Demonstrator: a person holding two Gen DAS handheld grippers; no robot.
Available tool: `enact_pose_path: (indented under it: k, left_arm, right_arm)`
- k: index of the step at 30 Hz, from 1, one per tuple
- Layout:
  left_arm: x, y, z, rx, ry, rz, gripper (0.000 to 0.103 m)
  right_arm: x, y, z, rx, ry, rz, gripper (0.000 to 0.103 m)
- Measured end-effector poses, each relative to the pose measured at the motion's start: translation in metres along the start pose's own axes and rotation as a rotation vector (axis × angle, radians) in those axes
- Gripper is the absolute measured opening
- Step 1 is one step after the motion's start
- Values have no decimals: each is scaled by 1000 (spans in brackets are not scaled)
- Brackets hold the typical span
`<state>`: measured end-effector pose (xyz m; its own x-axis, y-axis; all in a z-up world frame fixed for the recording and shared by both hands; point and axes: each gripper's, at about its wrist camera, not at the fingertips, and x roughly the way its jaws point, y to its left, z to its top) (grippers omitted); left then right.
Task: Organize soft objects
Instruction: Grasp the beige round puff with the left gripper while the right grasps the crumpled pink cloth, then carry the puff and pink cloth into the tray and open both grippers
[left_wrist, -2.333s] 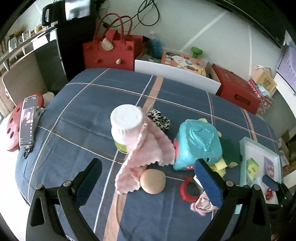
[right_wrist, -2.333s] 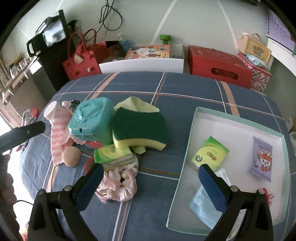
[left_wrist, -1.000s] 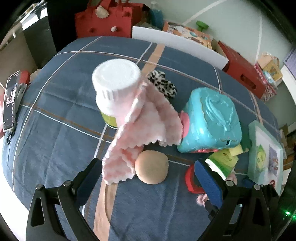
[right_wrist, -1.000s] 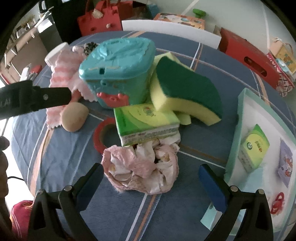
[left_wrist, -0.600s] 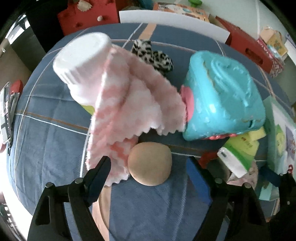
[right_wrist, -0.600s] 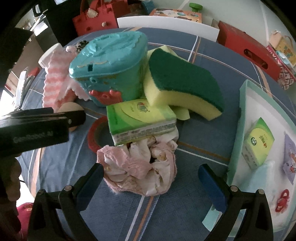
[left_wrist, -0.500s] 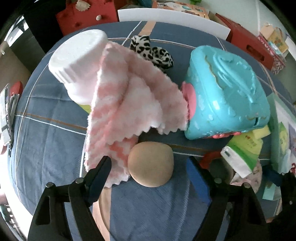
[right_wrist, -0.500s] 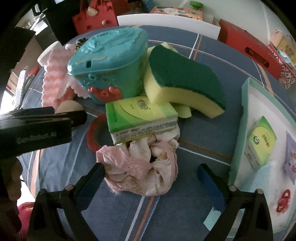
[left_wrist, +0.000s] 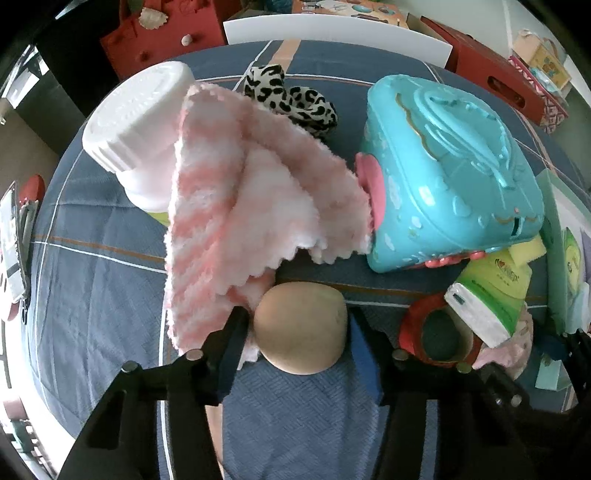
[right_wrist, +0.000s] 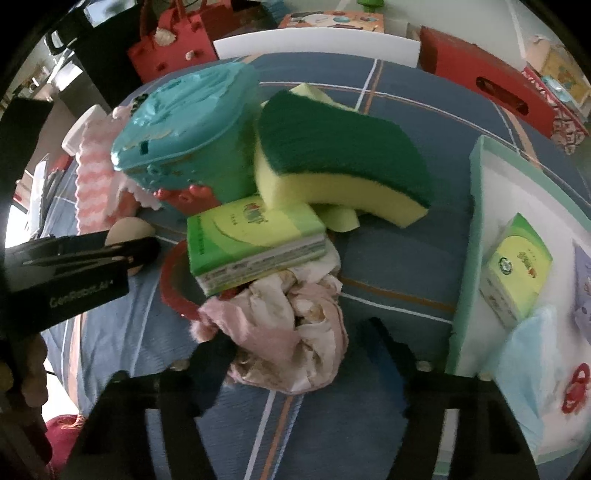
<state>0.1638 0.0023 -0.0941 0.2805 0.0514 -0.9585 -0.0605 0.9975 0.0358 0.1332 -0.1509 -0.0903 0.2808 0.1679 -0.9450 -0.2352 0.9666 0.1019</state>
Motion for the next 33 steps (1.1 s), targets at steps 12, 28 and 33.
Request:
enact_pose_path:
  k: [12,28,33]
  left_arm:
    - [-6,8,1,-22,-12,-31,50]
    - [-59,36,-6,-71,-125,-97,50]
    - [-82,40,-10,-76,-179,-112,50]
  right_arm:
    - [-8,-32,3,104,-19,43,37]
    - [-55,-34,0,153,-150,13,35]
    - [-79,-35,-2,162,-212,12,35]
